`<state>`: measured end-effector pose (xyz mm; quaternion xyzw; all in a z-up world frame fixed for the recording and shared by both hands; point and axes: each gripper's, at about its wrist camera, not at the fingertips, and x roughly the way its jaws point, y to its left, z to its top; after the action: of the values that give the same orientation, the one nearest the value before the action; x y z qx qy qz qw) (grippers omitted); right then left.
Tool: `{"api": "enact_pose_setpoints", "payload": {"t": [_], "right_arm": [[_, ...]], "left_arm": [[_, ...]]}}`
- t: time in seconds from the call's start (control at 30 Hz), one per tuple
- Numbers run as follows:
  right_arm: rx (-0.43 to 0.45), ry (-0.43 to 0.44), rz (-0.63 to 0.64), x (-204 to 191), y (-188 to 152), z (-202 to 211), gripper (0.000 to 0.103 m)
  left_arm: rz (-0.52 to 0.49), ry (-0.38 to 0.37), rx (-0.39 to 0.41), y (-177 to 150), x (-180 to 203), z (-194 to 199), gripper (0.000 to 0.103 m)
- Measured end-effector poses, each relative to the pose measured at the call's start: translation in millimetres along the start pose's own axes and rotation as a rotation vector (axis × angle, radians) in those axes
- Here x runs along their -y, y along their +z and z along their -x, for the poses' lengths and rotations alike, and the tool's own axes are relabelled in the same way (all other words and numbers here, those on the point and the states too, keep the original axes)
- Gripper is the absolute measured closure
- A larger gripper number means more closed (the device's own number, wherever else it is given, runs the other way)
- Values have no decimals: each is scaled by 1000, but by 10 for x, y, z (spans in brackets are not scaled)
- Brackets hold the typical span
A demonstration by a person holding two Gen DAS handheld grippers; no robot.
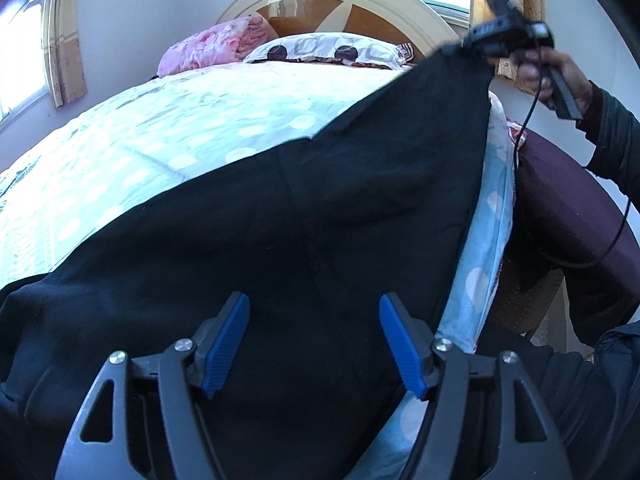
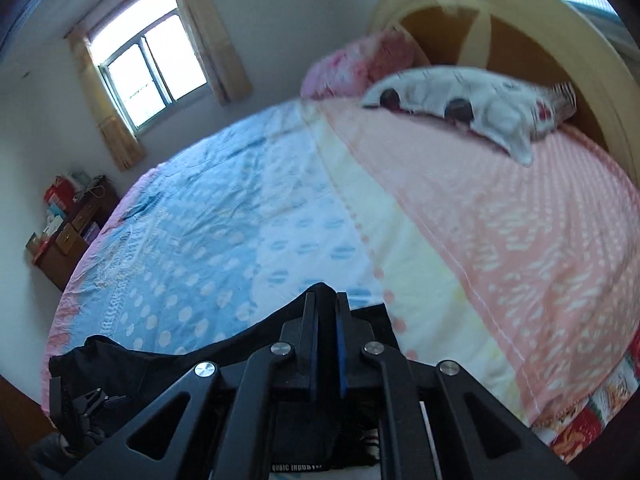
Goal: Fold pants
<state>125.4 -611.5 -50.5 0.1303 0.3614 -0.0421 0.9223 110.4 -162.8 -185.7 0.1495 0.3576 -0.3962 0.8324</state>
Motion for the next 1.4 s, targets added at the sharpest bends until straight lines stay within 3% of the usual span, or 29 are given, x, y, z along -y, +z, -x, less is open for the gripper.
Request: {"api": "enact_pose_setpoints", "payload": {"t": [0.03, 0.07, 0.1, 0.13, 0.33, 0.37, 0.47, 0.57, 0.63, 0.67, 0.7, 0.87, 0.93, 1.03, 1.07, 1.13, 1.17, 1.2, 1.27, 1.4], "right_arm": [[-53, -61, 1, 56, -32, -122, 89], [-149, -153, -5, 145, -103, -316, 74], [-185, -206, -9, 203, -152, -386, 66], [-184, -236, -13, 236, -194, -399, 66], [-76, -227, 0, 136, -128, -101, 60], [-74, -194, 9, 86, -76, -103, 60], [-123, -97, -27, 68, 65, -200, 60], [-243, -146, -89, 202, 150, -491, 60], [-306, -95, -145, 339, 142, -612, 60], [-317, -55, -188, 398, 136, -647, 72], [-307, 6, -208, 408, 143, -636, 94], [-160, 112, -119, 192, 171, -259, 99], [-37, 139, -76, 113, 171, -18, 99], [97, 81, 23, 33, 88, 139, 99], [87, 14, 53, 24, 51, 79, 98], [-90, -124, 41, 125, -12, -226, 95], [-126, -162, 24, 190, -57, -308, 91], [-116, -182, 12, 241, -97, -313, 81], [-83, -177, -7, 279, -142, -205, 73], [-23, -147, -48, 265, -256, 83, 68]], "left_arm": [[-2, -1, 0, -4, 4, 2, 30], [-5, -1, -2, -5, 8, 2, 30], [-8, -1, -3, -5, 13, 6, 29], [-10, -3, -5, -3, 15, 7, 29], [-15, -14, -8, 11, 20, -10, 25], [-18, -13, -8, 11, 31, -19, 23], [-31, 3, -9, 16, 71, -32, 23], [-18, -4, -6, 13, 50, -28, 23], [-18, -5, -6, 12, 48, -30, 23], [-23, -4, -6, 10, 51, -33, 23], [-26, -3, -5, 6, 50, -35, 23], [-34, -8, 1, -2, 53, -54, 21], [-39, -10, 1, 7, 67, -64, 19], [-38, -10, 4, 4, 74, -72, 18], [-40, -10, 3, 6, 81, -76, 17], [-46, -5, 0, 21, 85, -88, 17], [-48, -5, -1, 22, 86, -88, 17], [-46, -6, -1, 25, 80, -83, 17], [-43, -9, -1, 30, 74, -81, 17], [-51, -5, -1, 30, 78, -95, 16]]}}
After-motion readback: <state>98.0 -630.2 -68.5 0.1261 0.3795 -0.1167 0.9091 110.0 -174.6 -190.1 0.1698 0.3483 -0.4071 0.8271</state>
